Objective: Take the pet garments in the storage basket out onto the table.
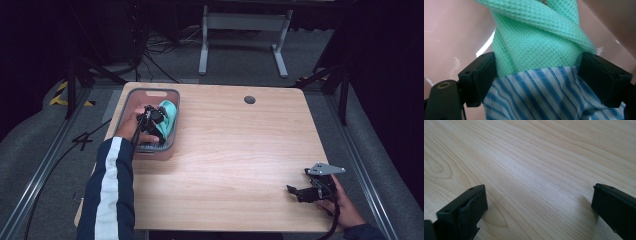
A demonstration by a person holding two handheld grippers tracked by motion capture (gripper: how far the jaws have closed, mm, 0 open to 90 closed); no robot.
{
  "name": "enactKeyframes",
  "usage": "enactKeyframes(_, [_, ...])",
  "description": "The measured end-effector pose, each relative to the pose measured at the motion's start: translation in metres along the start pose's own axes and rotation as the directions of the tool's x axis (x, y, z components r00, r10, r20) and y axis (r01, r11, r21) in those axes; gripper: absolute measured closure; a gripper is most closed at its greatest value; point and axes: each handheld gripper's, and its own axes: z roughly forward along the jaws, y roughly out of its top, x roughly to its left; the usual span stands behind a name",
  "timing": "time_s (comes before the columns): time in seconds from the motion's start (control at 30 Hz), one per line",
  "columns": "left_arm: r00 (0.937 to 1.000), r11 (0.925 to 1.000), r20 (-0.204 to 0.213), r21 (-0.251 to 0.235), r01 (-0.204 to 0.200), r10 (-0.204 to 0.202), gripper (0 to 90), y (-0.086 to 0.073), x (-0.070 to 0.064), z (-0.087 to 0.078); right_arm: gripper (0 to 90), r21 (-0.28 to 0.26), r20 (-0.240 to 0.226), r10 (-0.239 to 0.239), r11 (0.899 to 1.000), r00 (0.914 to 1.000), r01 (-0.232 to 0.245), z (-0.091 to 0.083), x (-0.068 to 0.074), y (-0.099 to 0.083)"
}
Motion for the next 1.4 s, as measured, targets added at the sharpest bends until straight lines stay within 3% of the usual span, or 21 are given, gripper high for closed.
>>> enactKeyframes(0.03, [0.9999,1.0000,0.007,-0.002,0.009,-0.009,15.3,0.000,0.001,0.001,0.7,0.000,-0.001,0.001,1.000,1.0000,-0.001,0.000,0.000,0.000])
enactKeyframes(0.1, [0.9974,0.9993,0.061,0.003,0.038,-0.038,18.4,-0.002,0.005,0.000,0.7,0.000,0.000,0.000,1.000,1.0000,0.000,0.000,0.000,0.000])
enactKeyframes(0.23, [0.9953,0.9986,0.081,0.002,0.053,-0.053,26.2,-0.002,0.005,0.000,0.7,0.000,0.000,0.000,1.000,1.0000,0.000,0.000,0.000,0.000])
enactKeyframes(0.3, [0.9958,0.9990,0.080,0.006,0.044,-0.044,41.8,-0.001,0.004,-0.004,0.7,0.000,0.000,0.000,1.000,1.0000,0.000,0.000,0.000,0.000])
enactKeyframes(0.4, [0.9989,0.9997,0.047,0.024,0.003,-0.004,56.9,0.002,0.001,-0.007,0.7,0.000,0.000,0.001,1.000,1.0000,-0.001,0.000,0.000,0.000])
enactKeyframes(0.43, [0.9990,0.9997,0.045,0.025,0.008,-0.009,60.4,0.002,0.000,-0.007,0.7,0.000,0.000,0.001,1.000,1.0000,-0.001,0.000,0.000,0.000])
enactKeyframes(0.47, [0.9997,0.9994,0.024,0.033,-0.010,0.010,62.8,0.003,-0.001,-0.008,0.7,0.000,0.000,0.000,1.000,1.0000,0.000,0.000,0.000,0.000])
enactKeyframes(0.7, [0.9995,0.9995,-0.020,0.018,-0.024,0.024,71.3,0.001,-0.003,-0.012,0.7,0.000,0.000,0.000,1.000,1.0000,0.000,0.000,0.000,0.000])
enactKeyframes(0.8, [0.9975,0.9989,-0.071,-0.047,-0.003,-0.001,72.3,-0.002,-0.003,-0.021,0.7,0.000,0.000,0.000,1.000,1.0000,0.000,0.000,0.000,0.000])
enactKeyframes(1.0, [0.9959,0.9924,-0.088,-0.123,0.010,-0.021,73.0,-0.010,-0.004,-0.036,0.7,0.000,0.000,0.001,1.000,1.0000,-0.001,0.000,0.000,0.000])
enactKeyframes(1.13, [0.9943,0.9781,-0.085,-0.203,0.046,-0.064,73.3,-0.022,-0.002,-0.049,0.7,0.000,0.000,0.000,1.000,1.0000,0.000,0.000,0.000,0.000])
enactKeyframes(1.37, [0.9895,0.9353,-0.073,-0.341,0.093,-0.125,73.7,-0.043,0.000,-0.068,0.7,0.000,0.000,0.000,1.000,1.0000,0.000,0.000,0.000,0.000])
enactKeyframes(1.4, [0.9889,0.9280,-0.083,-0.363,0.085,-0.123,73.6,-0.046,0.000,-0.072,0.7,0.000,0.000,0.000,1.000,1.0000,0.000,0.000,0.000,0.000])
